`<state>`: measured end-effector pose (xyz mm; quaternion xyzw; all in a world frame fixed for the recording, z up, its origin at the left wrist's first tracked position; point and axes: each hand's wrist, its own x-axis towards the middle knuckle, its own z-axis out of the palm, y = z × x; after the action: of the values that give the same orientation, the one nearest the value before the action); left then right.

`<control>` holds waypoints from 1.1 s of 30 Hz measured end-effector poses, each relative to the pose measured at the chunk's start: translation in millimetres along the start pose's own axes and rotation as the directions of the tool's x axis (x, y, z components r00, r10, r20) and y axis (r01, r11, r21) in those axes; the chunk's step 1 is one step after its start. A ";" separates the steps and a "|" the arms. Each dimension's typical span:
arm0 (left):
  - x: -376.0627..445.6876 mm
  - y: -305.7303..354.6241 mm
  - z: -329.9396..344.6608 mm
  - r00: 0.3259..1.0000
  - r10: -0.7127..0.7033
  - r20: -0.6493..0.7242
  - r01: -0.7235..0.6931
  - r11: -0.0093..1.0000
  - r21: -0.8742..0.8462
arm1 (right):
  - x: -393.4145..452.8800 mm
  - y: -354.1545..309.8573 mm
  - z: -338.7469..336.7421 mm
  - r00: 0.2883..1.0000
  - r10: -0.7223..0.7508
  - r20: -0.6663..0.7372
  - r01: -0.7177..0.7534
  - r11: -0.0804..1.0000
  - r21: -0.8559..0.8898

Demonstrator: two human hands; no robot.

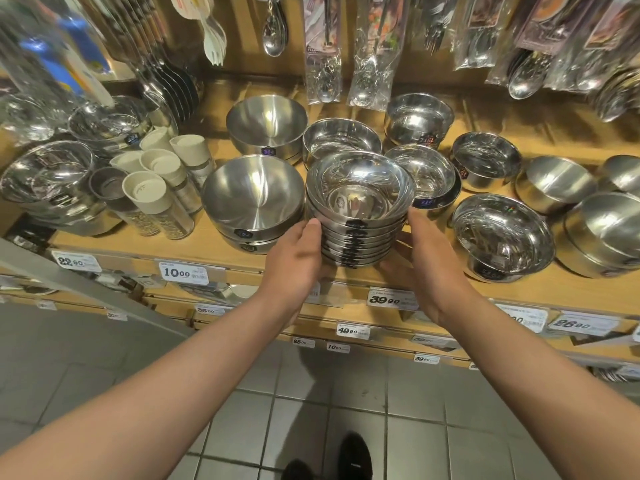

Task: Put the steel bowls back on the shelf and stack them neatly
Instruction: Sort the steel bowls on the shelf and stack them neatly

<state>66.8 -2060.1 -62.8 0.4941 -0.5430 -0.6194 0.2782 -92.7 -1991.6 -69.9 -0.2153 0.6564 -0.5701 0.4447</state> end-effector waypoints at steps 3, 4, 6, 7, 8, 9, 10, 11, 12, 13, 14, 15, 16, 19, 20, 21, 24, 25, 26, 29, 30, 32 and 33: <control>-5.0 -1.4 -4.4 0.999 -0.035 0.013 0.035 0.999 0.039 | -6.4 -3.6 -1.6 0.999 0.047 0.005 -0.047 0.999 0.023; -8.3 -2.5 -7.0 0.998 -0.063 -0.005 0.063 0.997 0.037 | -10.6 -4.8 -2.4 0.998 0.057 0.012 -0.057 0.998 0.017; -18.2 -4.3 -16.2 0.990 -0.132 -0.054 0.132 0.991 -0.016 | -23.5 -9.3 -4.3 0.997 0.073 0.003 -0.073 0.997 -0.004; -25.1 -4.5 -23.2 0.987 -0.151 -0.062 0.149 0.988 -0.038 | -30.9 -12.5 -6.1 0.996 0.083 -0.017 -0.083 0.997 -0.002; -32.7 -4.5 -31.8 0.986 -0.157 -0.058 0.154 0.987 -0.047 | -37.8 -14.6 -9.8 0.994 0.102 -0.042 -0.102 0.995 0.007; -40.0 -4.1 -41.6 0.986 -0.159 -0.056 0.156 0.986 -0.053 | -45.0 -17.1 -13.8 0.990 0.121 -0.073 -0.120 0.993 0.014; -47.6 -2.2 -51.8 0.984 -0.165 -0.067 0.161 0.985 -0.059 | -52.2 -19.2 -17.9 0.986 0.133 -0.101 -0.132 0.991 0.016; -55.6 0.9 -62.6 0.982 -0.171 -0.086 0.167 0.984 -0.056 | -60.5 -21.1 -21.3 0.982 0.142 -0.127 -0.141 0.990 0.017; -61.0 5.1 -73.2 0.981 -0.164 -0.102 0.159 0.986 -0.052 | -68.8 -25.7 -22.6 0.980 0.140 -0.141 -0.139 0.990 0.015; -66.5 10.1 -83.1 0.982 -0.150 -0.114 0.146 0.988 -0.046 | -78.6 -31.8 -22.2 0.980 0.136 -0.146 -0.136 0.991 0.012; -71.3 15.4 -91.7 0.983 -0.137 -0.125 0.134 0.990 -0.036 | -88.5 -38.0 -20.5 0.980 0.136 -0.147 -0.136 0.991 0.014; -76.4 21.9 -99.5 0.982 -0.128 -0.136 0.126 0.992 -0.026 | -98.8 -44.1 -18.6 0.981 0.132 -0.144 -0.130 0.991 0.020; -81.2 28.0 -106.5 0.983 -0.118 -0.141 0.115 0.993 -0.027 | -107.9 -49.5 -16.2 0.983 0.125 -0.137 -0.122 0.992 0.028; -91.3 40.5 -125.0 0.983 -0.093 -0.157 0.088 0.995 -0.038 | -130.6 -64.3 -5.8 0.991 0.102 -0.089 -0.099 0.995 0.029; -94.2 43.4 -129.2 0.983 -0.089 -0.161 0.084 0.996 -0.042 | -137.0 -68.4 -1.9 0.992 0.096 -0.082 -0.094 0.995 0.030; -97.5 45.4 -132.9 0.983 -0.087 -0.159 0.080 0.996 -0.049 | -142.8 -71.6 1.8 0.992 0.094 -0.079 -0.092 0.995 0.036; -102.5 50.9 -138.8 0.986 -0.078 -0.149 0.070 0.996 -0.052 | -155.1 -77.2 11.8 0.994 0.087 -0.073 -0.082 0.995 0.057; -102.6 53.1 -139.8 0.987 -0.070 -0.144 0.064 0.997 -0.048 | -157.4 -78.8 14.3 0.994 0.080 -0.074 -0.075 0.996 0.056; -102.0 55.5 -140.5 0.988 -0.059 -0.140 0.054 0.998 -0.041 | -158.4 -80.0 16.2 0.994 0.072 -0.077 -0.068 0.996 0.051; -99.2 65.9 -140.9 0.991 -0.033 -0.132 0.029 0.999 -0.032 | -157.2 -84.0 17.2 0.995 0.040 -0.092 -0.039 0.999 0.018; -97.7 69.4 -140.0 0.991 -0.024 -0.129 0.019 0.999 -0.035 | -155.5 -85.9 16.2 0.995 0.026 -0.098 -0.025 1.000 0.012; -93.9 76.3 -136.3 0.992 -0.008 -0.124 0.003 0.999 -0.042 | -151.1 -89.6 10.8 0.994 -0.001 -0.107 0.003 1.000 0.018; -91.5 78.7 -133.8 0.993 -0.003 -0.121 -0.003 0.999 -0.044 | -148.4 -90.6 6.5 0.993 -0.012 -0.115 0.015 1.000 0.019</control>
<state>206.7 -2052.8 50.6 0.5244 -0.5113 -0.6001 0.3216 -31.6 -1901.3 65.7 -0.1821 0.6739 -0.5910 0.4043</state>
